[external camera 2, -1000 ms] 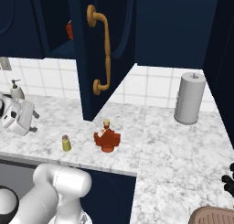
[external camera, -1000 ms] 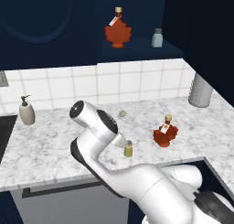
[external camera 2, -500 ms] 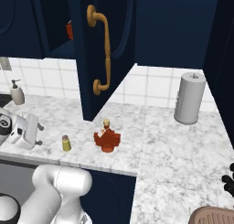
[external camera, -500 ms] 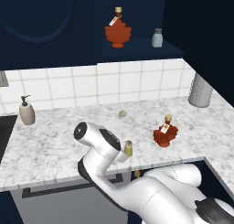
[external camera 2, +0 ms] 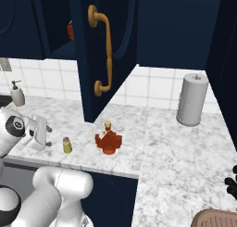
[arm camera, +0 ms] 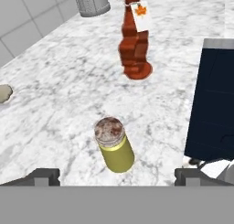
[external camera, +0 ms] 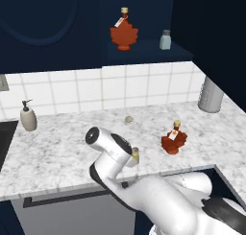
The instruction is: Put the shaker and condiment bottle from the counter next to their counterparts in the cabinet.
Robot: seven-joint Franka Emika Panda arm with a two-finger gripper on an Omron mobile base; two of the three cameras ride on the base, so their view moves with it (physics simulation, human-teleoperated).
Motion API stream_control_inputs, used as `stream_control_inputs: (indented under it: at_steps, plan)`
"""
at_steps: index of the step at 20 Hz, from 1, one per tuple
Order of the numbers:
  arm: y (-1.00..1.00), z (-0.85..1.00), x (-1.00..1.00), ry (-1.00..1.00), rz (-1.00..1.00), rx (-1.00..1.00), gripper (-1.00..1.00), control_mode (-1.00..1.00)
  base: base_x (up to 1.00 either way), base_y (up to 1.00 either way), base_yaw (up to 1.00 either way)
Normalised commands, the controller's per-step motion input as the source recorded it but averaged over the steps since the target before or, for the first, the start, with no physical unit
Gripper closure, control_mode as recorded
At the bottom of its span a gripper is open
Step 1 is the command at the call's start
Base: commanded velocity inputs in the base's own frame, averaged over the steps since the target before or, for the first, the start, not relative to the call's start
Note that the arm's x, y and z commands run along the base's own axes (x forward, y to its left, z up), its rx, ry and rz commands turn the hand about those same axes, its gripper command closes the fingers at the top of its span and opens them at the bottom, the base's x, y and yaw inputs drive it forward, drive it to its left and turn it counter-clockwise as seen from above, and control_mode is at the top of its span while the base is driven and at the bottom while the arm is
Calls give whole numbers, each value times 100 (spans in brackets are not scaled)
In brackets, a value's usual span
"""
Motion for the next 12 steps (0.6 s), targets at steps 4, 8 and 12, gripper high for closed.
stream_control_inputs:
  at_steps: [4, 8, 12]
  plan:
    - [0, -30, 26, 11, 0, 0, -100, -100, 0, 0, 0]
    - [-8, -26, 12, 10, 0, 0, -100, -100, 0, 0, 0]
    - [-11, -21, 14, 8, 0, 0, -100, -100, 0, 0, 0]
